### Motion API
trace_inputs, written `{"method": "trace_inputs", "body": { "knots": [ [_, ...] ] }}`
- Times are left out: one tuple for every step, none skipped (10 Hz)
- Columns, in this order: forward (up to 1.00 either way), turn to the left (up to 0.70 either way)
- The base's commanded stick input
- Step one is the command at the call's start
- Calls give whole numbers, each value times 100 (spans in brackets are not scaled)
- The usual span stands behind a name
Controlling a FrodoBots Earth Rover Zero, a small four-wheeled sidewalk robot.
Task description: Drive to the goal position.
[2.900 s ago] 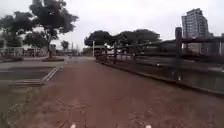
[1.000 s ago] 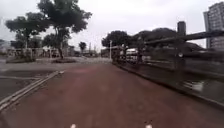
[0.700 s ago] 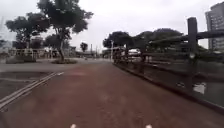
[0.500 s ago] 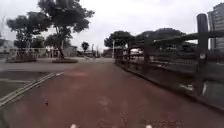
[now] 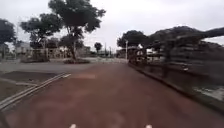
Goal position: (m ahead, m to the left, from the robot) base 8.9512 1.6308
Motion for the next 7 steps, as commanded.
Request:
{"method": "trace_inputs", "body": {
  "knots": [
    [100, 0],
    [100, 0],
    [100, 0],
    [100, 0],
    [100, 0],
    [100, 0],
    [100, 0]
  ]
}}
